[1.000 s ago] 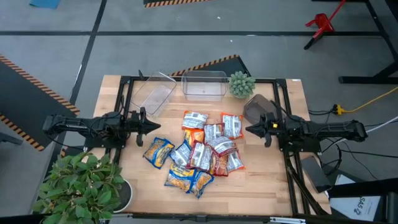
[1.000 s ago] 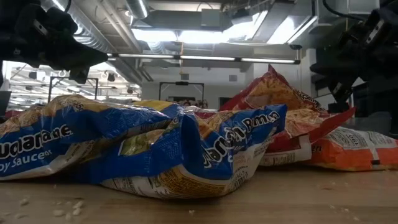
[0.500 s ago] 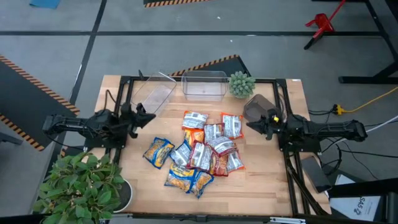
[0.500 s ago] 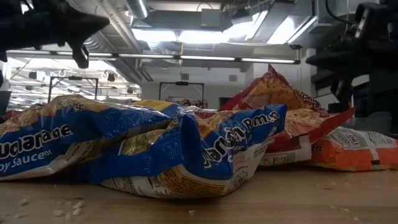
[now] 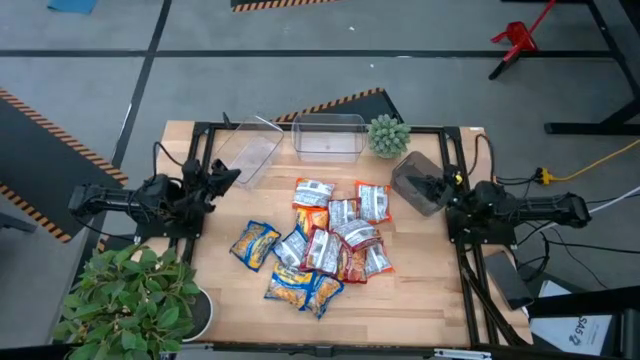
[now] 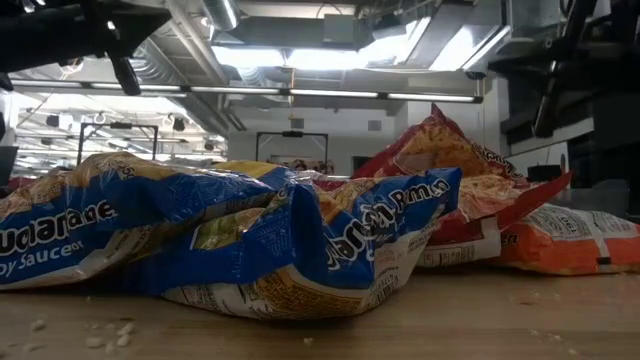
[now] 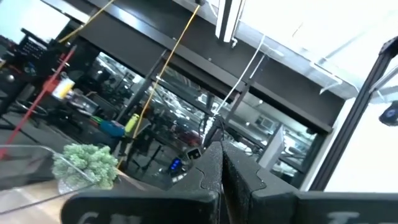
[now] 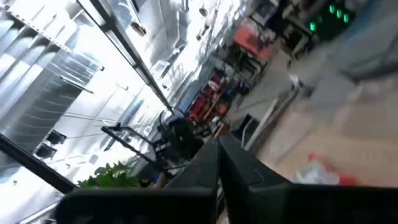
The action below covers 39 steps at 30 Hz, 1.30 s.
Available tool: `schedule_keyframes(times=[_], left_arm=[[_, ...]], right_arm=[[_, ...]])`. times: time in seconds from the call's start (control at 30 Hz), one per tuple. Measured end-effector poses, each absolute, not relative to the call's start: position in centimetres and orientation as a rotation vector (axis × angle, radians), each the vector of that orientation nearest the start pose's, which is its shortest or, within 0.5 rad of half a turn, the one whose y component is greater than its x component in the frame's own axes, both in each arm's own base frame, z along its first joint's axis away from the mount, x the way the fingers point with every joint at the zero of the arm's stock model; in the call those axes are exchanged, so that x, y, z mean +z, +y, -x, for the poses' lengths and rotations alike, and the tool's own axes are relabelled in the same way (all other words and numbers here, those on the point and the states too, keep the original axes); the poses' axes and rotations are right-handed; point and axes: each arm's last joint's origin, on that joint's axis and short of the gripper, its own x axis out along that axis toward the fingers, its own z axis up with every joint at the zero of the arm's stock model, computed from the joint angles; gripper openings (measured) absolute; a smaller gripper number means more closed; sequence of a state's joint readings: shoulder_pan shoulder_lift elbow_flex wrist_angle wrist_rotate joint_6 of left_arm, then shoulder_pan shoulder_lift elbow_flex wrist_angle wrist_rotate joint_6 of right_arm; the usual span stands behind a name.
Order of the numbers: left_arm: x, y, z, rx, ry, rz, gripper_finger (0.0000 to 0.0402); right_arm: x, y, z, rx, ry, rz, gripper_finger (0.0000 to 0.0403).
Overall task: Sort Maruchan noodles
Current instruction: Put the red noodle pack into the transparent black bin
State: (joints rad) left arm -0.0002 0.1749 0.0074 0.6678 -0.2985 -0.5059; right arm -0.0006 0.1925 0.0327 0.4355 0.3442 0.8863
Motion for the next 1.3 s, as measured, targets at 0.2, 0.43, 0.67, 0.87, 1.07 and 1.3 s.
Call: schedule_keyframes(times=[0.2, 0.43, 0.67, 0.87, 1.07, 1.3], left_arm=[[21.7, 0.9, -9.3, 0.15, -0.611, 0.587, 0.0], [22.5, 0.9, -8.8, 0.125, -0.706, 0.609, 0.0], [22.9, 1.0, -8.4, 0.161, -0.774, 0.616, 0.0], [25.3, 0.9, -7.9, 0.074, -0.821, 0.639, 0.0], [29.9, 0.5, -7.9, 0.016, -0.739, 0.503, 0.0018], [33.5, 0.2, -8.7, -0.013, -0.529, 0.369, 0.0069]], right_arm=[[25.4, -1.1, -9.6, -0.256, -0.517, -0.696, 0.0109], [32.4, -1.1, -10.2, -0.31, -0.454, -0.437, 0.0229], [36.2, -1.0, -14.2, -0.328, -0.17, -0.29, 0.0266], [35.8, -0.7, -19.2, -0.268, 0.208, -0.184, 0.0258], [33.1, 0.3, -23.5, -0.043, 0.592, -0.145, 0.0263], [28.9, 3.6, -26.4, 0.129, 0.872, -0.118, 0.0277]])
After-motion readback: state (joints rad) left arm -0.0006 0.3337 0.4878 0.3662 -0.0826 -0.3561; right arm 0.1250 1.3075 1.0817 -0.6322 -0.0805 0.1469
